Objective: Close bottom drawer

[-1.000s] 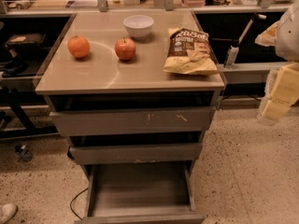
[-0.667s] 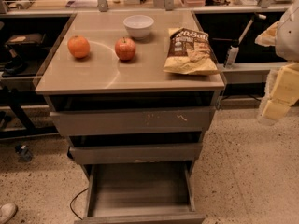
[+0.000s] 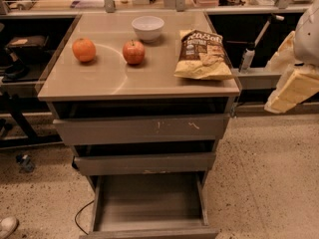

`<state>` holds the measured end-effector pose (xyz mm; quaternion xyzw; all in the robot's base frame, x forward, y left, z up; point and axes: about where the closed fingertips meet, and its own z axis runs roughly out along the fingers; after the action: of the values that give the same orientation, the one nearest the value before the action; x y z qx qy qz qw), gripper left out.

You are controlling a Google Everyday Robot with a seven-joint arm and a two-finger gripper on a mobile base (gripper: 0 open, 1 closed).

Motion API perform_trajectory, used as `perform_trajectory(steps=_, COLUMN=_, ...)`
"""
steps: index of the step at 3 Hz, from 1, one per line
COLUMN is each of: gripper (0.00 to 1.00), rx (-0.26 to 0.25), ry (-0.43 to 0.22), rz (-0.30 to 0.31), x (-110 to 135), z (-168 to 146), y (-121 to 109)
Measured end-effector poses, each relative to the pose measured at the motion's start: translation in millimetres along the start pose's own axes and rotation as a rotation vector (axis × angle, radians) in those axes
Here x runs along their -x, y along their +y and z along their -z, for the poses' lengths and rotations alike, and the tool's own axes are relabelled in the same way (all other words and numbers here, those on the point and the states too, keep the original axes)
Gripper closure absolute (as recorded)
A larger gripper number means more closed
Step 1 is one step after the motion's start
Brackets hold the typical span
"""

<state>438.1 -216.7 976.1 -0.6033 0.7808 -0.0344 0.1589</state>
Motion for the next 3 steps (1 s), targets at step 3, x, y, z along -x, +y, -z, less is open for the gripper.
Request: perform_trajectory(steps=3, gripper=1.0, rx=0.0, ry=0.0, rz=0.0, x=0.0, z=0.0, y=0.0)
